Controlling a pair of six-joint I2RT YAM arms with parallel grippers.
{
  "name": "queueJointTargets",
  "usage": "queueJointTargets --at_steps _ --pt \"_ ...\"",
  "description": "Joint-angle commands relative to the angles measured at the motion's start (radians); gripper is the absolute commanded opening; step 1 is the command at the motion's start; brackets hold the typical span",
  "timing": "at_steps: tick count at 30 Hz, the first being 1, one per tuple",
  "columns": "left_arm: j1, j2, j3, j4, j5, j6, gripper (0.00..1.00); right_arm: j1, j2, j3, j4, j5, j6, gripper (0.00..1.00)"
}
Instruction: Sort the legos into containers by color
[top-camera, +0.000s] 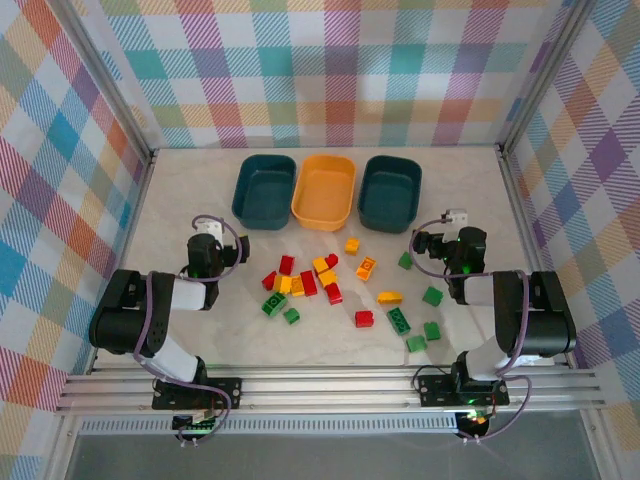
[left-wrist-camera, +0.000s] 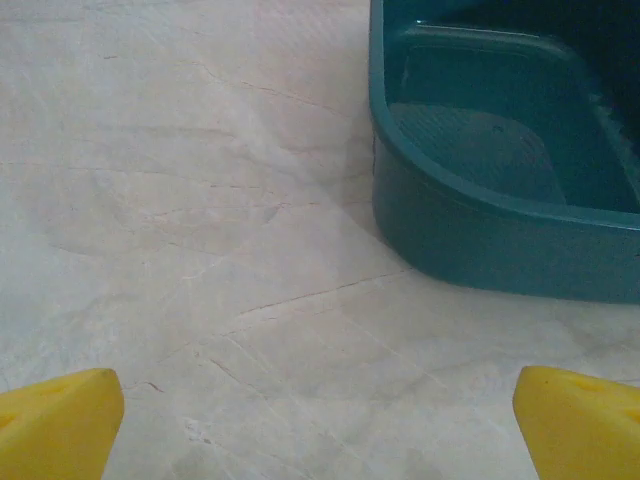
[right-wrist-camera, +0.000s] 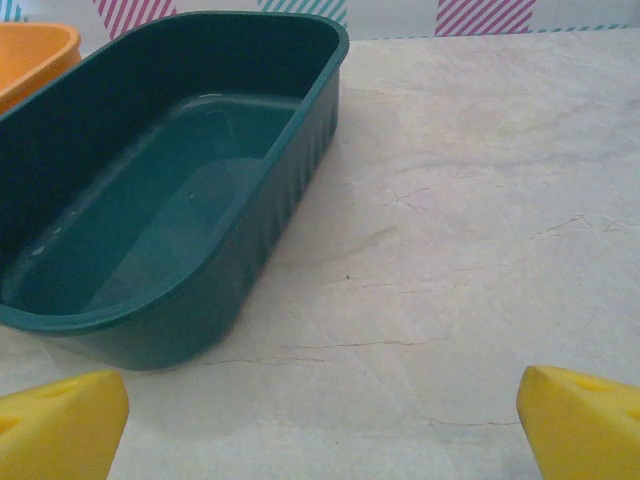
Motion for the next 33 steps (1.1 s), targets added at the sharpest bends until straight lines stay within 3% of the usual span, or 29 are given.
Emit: queueJointTargets --at_steps 1,30,32,33 --pt "0.016 -0.007 0.02 -0.006 0.017 0.006 1.0 -0.007 0.0 0.008 0.002 -0.025 0.014 1.0" --pt "0.014 -0.017 0.024 -0.009 0.024 0.013 1.0 -0.007 0.0 0.011 -0.004 -0.025 0.015 1.0" --pt "-0.009 -0.08 0.103 -0.197 0.066 0.057 1.0 -0.001 -0.005 0.013 0.0 -0.006 0.011 1.0" --pt "-0.029 -0.123 0.161 -0.319 0.048 0.074 1.0 0.02 -0.037 0.048 -0.081 0.033 0.0 1.0"
